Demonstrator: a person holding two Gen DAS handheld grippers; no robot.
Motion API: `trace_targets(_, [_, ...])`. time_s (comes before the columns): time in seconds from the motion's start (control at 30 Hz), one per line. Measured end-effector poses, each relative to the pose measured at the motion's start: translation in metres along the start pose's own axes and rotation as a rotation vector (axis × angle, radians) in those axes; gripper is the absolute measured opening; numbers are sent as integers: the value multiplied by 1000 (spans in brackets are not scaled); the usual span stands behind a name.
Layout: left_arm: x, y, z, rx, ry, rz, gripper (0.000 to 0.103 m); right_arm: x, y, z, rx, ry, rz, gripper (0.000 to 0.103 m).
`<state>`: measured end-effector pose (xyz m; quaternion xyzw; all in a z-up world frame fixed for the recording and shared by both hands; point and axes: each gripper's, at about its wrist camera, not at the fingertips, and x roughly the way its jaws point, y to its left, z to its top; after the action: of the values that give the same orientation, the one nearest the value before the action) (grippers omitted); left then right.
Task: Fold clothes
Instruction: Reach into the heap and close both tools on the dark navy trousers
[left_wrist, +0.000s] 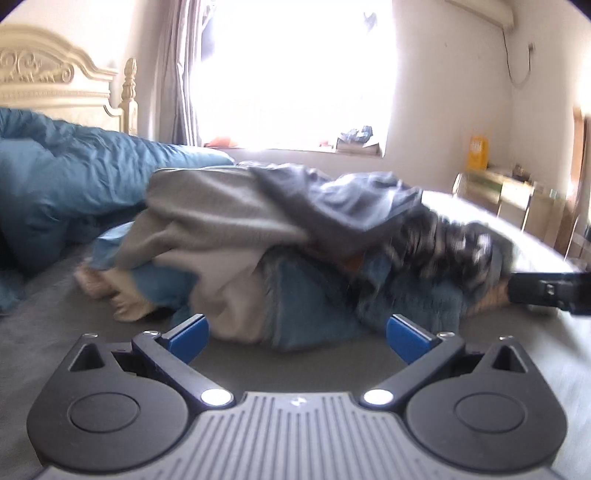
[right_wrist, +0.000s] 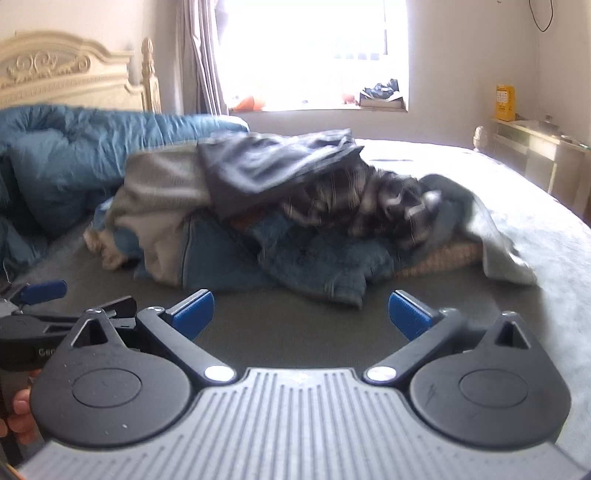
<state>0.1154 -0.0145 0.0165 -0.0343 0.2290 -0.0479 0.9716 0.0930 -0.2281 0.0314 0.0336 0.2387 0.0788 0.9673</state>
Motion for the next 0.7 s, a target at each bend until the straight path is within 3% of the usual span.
trace_targets(0.1, [36,2,21,-94,-5,-53,103,31,-19,28,92,-9,91,102])
trace_targets(0.23, [86,-1,45,-136,19,-15,103,88,-50,67,303,4,255,102])
trace_targets(0.4, [136,0,57,-189,61,-60,100,153,-72,101,484,-8,353,101])
trace_targets(0.53, [162,0,57,-209,88,-50,78,194,-75,111,545,10,384,97])
trace_targets(0.6, [172,1,55,-215,108,-58,64,216,-72,109,562,56,381,87])
trace_targets(0.67, [180,1,52,-228,118,-71,51,236,-69,107,575,98,376,71])
trace_targets(0.7, [182,0,51,-231,116,-72,50,244,-66,105,580,113,374,68])
